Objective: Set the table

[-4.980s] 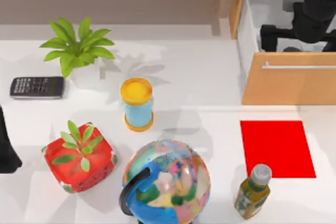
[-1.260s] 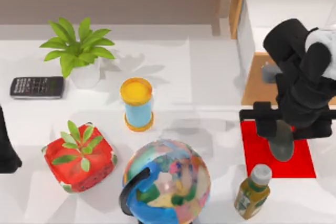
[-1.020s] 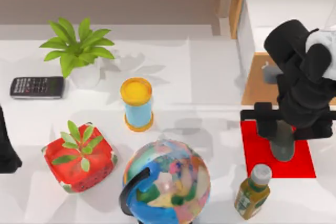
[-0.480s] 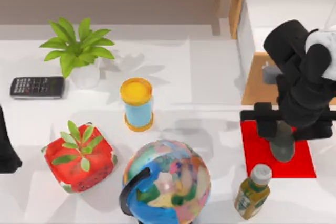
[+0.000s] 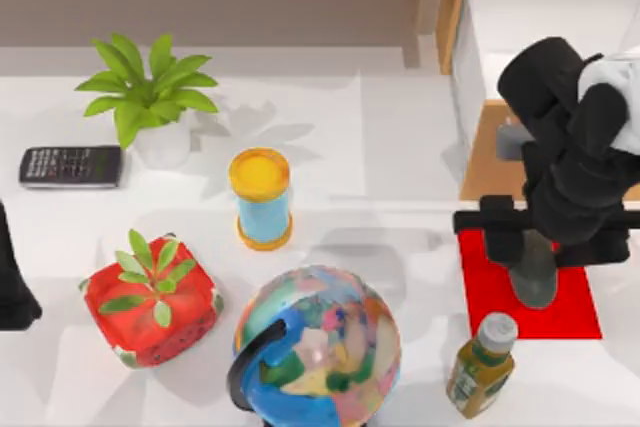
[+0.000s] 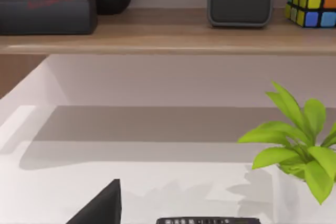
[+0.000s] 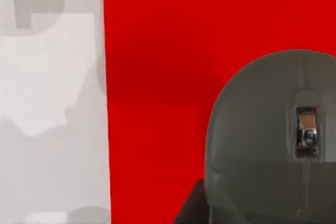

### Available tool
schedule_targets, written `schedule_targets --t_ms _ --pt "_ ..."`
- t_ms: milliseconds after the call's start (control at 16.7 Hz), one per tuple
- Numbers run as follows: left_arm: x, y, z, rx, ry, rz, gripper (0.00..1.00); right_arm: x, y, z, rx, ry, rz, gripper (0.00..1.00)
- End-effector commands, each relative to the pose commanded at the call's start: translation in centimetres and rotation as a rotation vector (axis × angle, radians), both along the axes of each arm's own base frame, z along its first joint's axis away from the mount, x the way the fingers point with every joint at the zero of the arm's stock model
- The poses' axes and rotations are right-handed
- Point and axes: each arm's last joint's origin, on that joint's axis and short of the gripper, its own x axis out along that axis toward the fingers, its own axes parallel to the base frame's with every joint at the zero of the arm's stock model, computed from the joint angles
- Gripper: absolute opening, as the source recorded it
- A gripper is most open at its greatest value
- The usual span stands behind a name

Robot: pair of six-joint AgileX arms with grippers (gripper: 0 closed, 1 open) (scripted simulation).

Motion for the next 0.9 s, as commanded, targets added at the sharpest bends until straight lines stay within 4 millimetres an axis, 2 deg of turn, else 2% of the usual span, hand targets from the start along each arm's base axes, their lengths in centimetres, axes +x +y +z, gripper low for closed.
schedule_targets --t_ms 600,900 --pt "0.0 0.0 0.0 0.0 0.0 0.0 1.0 0.4 -0.1 0.2 0.014 -0.034 -0.005 0.0" --pt "0.0 0.0 0.0 0.0 0.0 0.0 1.0 0.6 -0.5 -0.8 0.005 -0.018 -0.021 0.0"
